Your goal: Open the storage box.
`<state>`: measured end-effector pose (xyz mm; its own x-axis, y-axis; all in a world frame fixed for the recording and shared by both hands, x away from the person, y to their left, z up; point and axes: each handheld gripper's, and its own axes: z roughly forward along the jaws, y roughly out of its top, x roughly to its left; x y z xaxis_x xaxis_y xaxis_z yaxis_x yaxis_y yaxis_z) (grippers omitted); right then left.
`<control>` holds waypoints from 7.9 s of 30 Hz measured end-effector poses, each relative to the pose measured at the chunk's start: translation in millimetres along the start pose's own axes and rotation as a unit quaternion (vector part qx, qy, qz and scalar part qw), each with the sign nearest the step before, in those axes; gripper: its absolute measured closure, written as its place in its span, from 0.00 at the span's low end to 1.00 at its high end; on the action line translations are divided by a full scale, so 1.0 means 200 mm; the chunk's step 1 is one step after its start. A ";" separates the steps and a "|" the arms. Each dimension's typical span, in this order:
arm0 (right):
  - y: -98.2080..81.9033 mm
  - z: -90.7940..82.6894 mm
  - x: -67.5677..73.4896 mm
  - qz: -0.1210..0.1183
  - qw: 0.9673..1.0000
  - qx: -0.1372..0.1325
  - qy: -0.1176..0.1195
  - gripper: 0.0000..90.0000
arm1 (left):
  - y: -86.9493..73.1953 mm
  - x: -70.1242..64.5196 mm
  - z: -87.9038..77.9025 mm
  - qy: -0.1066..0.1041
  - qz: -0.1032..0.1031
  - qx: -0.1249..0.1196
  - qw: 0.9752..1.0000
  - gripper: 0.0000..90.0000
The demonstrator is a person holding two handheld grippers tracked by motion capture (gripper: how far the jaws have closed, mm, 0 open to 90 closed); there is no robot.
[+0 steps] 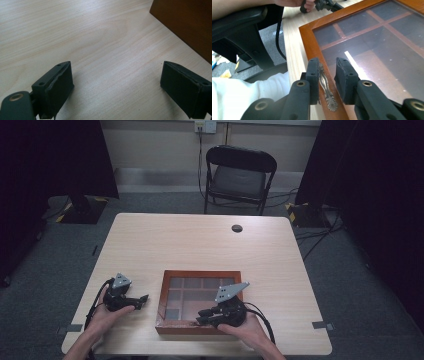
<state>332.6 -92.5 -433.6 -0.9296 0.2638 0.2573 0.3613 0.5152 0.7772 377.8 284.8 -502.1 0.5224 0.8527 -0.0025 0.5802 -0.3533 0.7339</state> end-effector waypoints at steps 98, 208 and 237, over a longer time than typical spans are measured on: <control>0.34 -0.16 -0.06 -0.009 0.999 0.016 0.038 0.92 | 0.18 -0.28 -0.21 -0.123 0.069 -0.148 0.979 0.20; -0.08 -0.45 -0.32 0.028 0.979 -0.132 -0.152 0.26 | 0.40 -0.28 -0.13 -0.151 0.067 -0.166 0.972 0.35; 0.03 -0.49 -0.44 0.027 0.972 -0.172 -0.160 0.55 | 0.48 -0.20 -0.06 -0.134 0.043 -0.191 0.971 0.54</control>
<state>408.7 -193.1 -395.1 -0.8202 0.5509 0.1539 0.3124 0.2060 0.9273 404.7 221.8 -423.2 0.7320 0.6779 -0.0687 0.2790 -0.2062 0.9379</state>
